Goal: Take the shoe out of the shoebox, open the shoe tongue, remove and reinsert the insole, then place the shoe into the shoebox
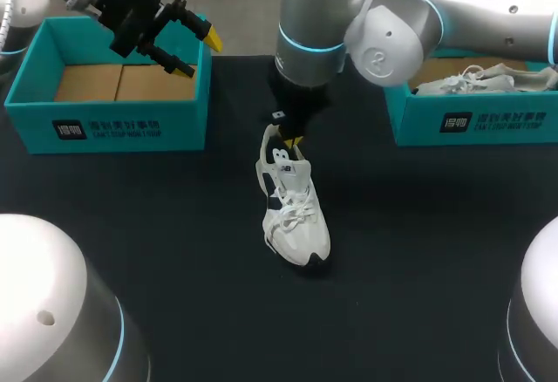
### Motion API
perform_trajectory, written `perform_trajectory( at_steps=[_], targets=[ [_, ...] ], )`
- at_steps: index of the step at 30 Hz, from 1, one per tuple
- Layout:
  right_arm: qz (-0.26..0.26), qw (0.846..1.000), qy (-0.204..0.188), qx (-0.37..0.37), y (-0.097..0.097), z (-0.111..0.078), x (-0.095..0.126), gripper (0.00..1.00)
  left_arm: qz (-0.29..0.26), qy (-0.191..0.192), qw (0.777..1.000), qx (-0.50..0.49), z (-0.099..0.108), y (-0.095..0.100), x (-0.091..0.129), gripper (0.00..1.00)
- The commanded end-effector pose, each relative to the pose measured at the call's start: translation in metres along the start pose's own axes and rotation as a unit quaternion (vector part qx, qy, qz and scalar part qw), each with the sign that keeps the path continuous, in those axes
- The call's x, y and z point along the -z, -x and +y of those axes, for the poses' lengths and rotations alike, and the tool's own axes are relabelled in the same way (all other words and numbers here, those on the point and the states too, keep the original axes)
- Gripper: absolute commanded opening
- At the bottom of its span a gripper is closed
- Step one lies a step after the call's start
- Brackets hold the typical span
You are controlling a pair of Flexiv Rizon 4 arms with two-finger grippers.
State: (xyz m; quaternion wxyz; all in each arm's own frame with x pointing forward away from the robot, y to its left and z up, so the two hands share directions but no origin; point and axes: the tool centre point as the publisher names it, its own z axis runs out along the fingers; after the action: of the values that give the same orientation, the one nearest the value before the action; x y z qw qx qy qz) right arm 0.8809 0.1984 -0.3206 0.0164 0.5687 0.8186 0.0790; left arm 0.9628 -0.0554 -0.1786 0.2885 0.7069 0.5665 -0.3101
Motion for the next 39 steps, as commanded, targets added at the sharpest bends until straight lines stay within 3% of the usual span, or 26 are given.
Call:
perform_trajectory(
  at_steps=[1, 10, 21, 32, 39],
  targets=[
    [-0.034, 0.999, -0.003, -0.011, -0.004, -0.002, -0.007, 0.00, 0.001, 0.000, 1.000, 0.000, 0.000, 0.000, 0.000, 1.00],
    [-0.042, 0.998, -0.024, -0.025, -0.002, -0.014, -0.015, 0.00, 0.001, 0.000, 1.000, 0.000, 0.000, 0.000, 0.000, 1.00],
    [-0.039, 0.998, -0.042, -0.038, -0.016, -0.015, -0.026, 0.00, 0.001, 0.000, 1.000, 0.000, 0.000, 0.000, 0.000, 1.00],
    [-0.034, 0.995, -0.069, -0.069, -0.020, -0.027, -0.029, 0.00, 0.001, 0.000, 1.000, 0.000, 0.000, 0.000, 0.000, 1.00],
    [-0.034, 0.993, -0.086, -0.078, -0.022, -0.032, -0.049, 0.00, 0.001, 0.000, 1.000, 0.000, 0.000, 0.000, 0.000, 1.00]
  ],
)
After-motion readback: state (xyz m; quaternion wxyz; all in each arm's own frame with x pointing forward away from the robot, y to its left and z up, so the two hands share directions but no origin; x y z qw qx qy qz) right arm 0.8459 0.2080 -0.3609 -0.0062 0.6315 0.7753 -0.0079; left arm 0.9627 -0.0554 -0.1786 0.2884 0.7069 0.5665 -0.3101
